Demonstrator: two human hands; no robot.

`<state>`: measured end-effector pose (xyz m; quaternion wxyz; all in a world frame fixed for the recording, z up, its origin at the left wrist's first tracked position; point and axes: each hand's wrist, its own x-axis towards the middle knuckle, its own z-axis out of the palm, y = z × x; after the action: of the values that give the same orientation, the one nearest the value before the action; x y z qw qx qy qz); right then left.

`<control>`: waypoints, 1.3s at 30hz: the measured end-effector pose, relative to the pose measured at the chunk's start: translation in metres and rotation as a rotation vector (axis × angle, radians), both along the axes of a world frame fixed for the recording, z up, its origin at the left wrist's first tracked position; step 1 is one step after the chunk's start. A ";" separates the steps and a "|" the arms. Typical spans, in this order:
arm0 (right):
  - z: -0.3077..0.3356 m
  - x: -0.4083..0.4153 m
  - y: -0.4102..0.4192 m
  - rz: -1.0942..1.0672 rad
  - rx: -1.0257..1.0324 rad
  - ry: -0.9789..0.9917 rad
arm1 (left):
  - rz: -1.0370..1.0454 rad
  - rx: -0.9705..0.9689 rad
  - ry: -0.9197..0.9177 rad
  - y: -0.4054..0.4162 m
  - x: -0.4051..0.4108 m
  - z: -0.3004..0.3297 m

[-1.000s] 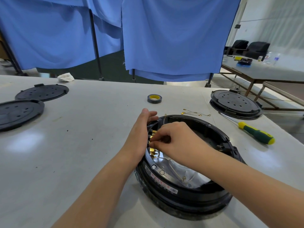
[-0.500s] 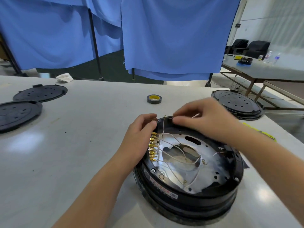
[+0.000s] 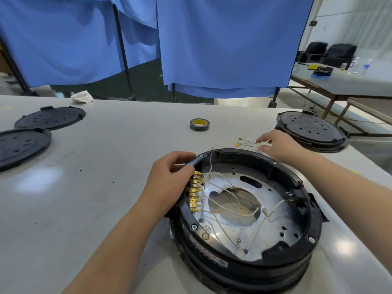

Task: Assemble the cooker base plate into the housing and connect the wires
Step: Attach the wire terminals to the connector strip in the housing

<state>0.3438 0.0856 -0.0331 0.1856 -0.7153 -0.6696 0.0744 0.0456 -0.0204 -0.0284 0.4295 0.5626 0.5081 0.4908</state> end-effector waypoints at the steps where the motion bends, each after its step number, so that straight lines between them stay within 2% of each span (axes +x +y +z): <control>1: -0.002 -0.001 0.004 -0.003 -0.009 -0.005 | 0.000 -0.005 0.004 0.000 0.000 0.000; 12: -0.008 -0.002 0.011 -0.005 -0.066 -0.104 | -0.010 -0.020 -0.003 0.003 0.000 -0.001; 17: 0.000 -0.006 -0.010 0.052 -0.031 0.040 | -0.010 -0.021 -0.008 0.001 0.000 0.001; 22: 0.037 -0.027 -0.048 0.132 0.032 0.261 | -0.005 -0.002 0.034 -0.002 -0.001 0.004; 26: 0.070 -0.051 -0.093 0.225 0.142 0.459 | 0.013 0.086 0.108 -0.006 -0.001 0.009; 29: 0.083 -0.070 -0.128 0.340 0.123 0.628 | -0.004 0.181 0.092 -0.013 0.000 0.013; 35: 0.069 -0.100 -0.148 0.440 -0.039 0.561 | -0.115 0.235 0.074 -0.021 0.003 0.019; 39: 0.057 -0.105 -0.147 0.447 -0.091 0.622 | -0.178 0.228 0.015 -0.023 0.002 0.021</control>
<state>0.2388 -0.0612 0.0240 0.3269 -0.5024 -0.7169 0.3561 0.0472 -0.0429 -0.0073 0.4008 0.6541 0.4005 0.5012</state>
